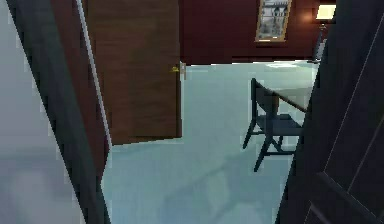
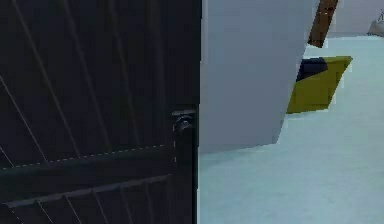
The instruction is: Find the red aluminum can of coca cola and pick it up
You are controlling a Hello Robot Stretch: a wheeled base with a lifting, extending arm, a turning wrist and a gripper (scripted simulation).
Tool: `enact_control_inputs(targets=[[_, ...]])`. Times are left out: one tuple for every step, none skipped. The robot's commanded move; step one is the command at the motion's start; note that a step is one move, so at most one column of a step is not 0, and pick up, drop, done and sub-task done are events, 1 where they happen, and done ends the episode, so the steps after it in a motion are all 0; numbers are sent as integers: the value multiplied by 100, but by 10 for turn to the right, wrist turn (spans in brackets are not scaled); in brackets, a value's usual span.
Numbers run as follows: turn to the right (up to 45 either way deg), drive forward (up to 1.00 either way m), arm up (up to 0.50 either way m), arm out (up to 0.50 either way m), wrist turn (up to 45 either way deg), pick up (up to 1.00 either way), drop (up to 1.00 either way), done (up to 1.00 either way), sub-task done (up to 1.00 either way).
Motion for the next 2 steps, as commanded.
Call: enact_control_inputs(targets=[[0, 100, 0, 0, 0, 0, 0, 0, 0], [90, 0, 0, 0, 0, 0, 0, 0, 0]])
